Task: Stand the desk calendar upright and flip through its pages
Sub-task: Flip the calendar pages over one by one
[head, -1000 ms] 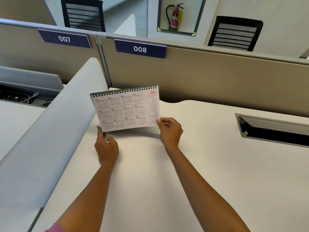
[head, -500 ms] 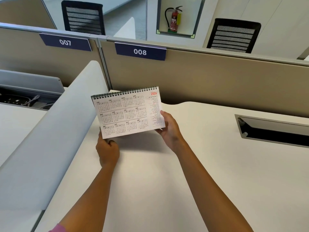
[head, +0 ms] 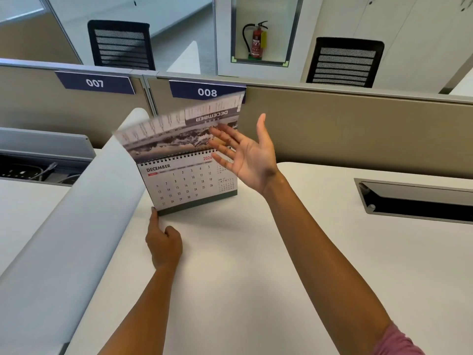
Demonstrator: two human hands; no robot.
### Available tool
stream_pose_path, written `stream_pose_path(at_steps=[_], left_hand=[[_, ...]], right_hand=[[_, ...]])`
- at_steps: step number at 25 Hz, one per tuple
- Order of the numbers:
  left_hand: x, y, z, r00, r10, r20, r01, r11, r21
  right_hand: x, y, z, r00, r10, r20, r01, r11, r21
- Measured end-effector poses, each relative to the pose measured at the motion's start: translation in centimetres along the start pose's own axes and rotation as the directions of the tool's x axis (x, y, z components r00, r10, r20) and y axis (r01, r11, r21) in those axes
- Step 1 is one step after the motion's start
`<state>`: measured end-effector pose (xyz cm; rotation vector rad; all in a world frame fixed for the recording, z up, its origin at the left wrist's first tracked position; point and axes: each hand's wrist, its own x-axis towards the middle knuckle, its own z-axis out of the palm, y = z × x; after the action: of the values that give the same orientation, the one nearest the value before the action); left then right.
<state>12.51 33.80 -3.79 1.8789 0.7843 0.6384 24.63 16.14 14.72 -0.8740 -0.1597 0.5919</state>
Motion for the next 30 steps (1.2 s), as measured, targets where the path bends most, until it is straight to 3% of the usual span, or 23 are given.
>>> stream_pose_path(at_steps=[8, 11, 13, 15, 18, 19, 24, 30], left_hand=[[0.1, -0.2, 0.0, 1.000, 0.012, -0.006, -0.012, 1.000, 0.011], [0.0, -0.3, 0.0, 1.000, 0.013, 0.001, -0.013, 1.000, 0.005], [0.1, -0.2, 0.0, 1.000, 0.010, 0.008, -0.010, 1.000, -0.003], [0.1, -0.3, 0.0, 1.000, 0.011, 0.006, -0.011, 1.000, -0.008], [0.1, -0.4, 0.1, 1.000, 0.008, -0.003, -0.008, 1.000, -0.005], [0.1, -0.4, 0.2, 1.000, 0.007, -0.005, -0.007, 1.000, -0.003], [0.2, -0.5, 0.3, 1.000, 0.009, -0.007, -0.009, 1.000, 0.017], [0.2, -0.6, 0.3, 1.000, 0.000, -0.004, 0.000, 1.000, 0.024]], right_hand=[[3.6, 0.3, 0.1, 0.993, -0.046, -0.106, 0.026, 0.983, -0.184], [3.5, 1.1, -0.5, 0.970, -0.147, -0.194, 0.076, 0.940, -0.334], [3.0, 2.1, -1.6, 0.912, -0.279, -0.302, 0.133, 0.895, -0.426], [2.3, 3.7, -3.0, 0.798, -0.396, -0.454, 0.155, 0.863, -0.480], [1.2, 6.5, -4.8, 0.635, -0.487, -0.600, 0.021, 0.787, -0.617], [1.0, 7.4, -5.4, 0.632, -0.484, -0.605, -0.045, 0.757, -0.652], [0.7, 10.9, -6.3, 0.809, -0.254, -0.530, -0.273, 0.637, -0.721], [0.3, 12.0, -5.0, 0.822, -0.260, -0.507, -0.245, 0.642, -0.727]])
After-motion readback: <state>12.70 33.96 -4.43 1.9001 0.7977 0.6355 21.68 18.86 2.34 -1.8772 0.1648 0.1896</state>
